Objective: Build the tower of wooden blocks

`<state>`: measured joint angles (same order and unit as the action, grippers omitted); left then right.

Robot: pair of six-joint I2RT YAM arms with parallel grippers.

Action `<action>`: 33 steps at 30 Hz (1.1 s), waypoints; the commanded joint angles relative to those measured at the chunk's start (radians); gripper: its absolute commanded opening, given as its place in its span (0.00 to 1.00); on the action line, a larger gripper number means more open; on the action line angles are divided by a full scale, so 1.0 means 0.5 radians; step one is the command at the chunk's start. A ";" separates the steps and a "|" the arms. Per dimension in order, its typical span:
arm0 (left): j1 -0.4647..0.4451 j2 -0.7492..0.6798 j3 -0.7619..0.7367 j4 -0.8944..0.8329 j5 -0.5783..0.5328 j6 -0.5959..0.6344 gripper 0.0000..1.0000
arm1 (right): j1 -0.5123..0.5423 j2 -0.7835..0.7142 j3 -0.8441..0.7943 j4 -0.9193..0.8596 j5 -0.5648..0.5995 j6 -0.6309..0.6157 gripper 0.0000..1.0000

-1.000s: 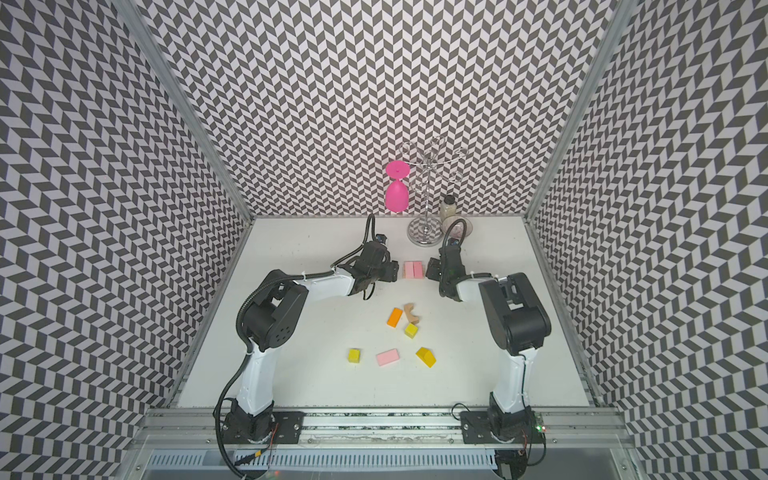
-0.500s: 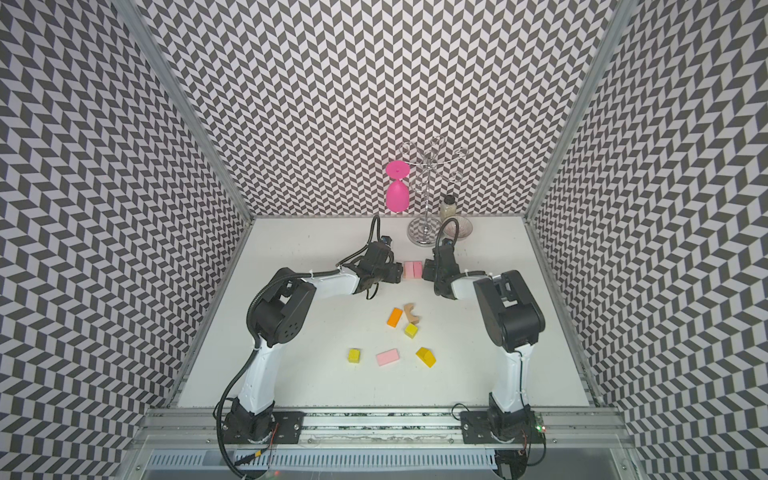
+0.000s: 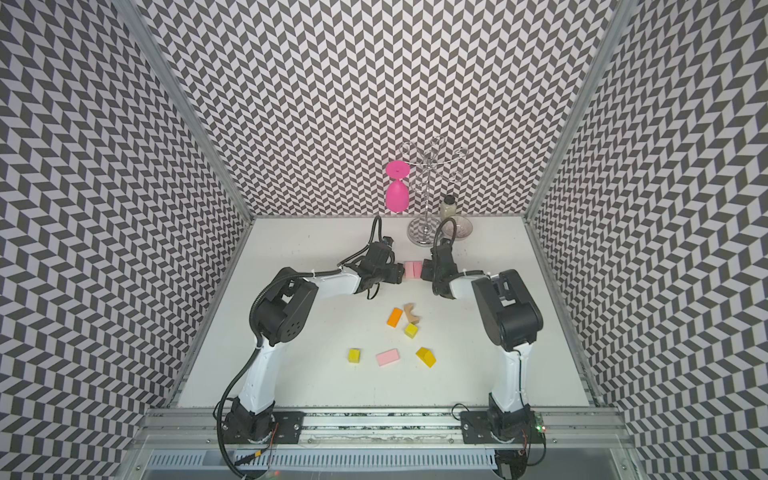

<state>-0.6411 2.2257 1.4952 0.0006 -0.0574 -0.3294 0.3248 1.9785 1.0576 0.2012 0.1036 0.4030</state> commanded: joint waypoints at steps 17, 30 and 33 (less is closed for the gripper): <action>-0.006 0.064 0.082 -0.008 0.050 0.025 0.75 | 0.025 0.034 0.039 0.031 0.072 -0.019 0.61; -0.003 -0.015 0.007 0.003 -0.020 0.024 0.75 | 0.025 0.041 0.050 0.027 0.087 -0.017 0.61; -0.004 -0.027 -0.002 0.004 -0.015 0.021 0.75 | 0.025 0.047 0.052 0.030 0.102 -0.015 0.61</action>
<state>-0.6411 2.2429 1.5143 0.0105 -0.0570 -0.3252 0.3309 1.9831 1.0615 0.2005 0.1349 0.4000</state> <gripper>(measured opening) 0.754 0.613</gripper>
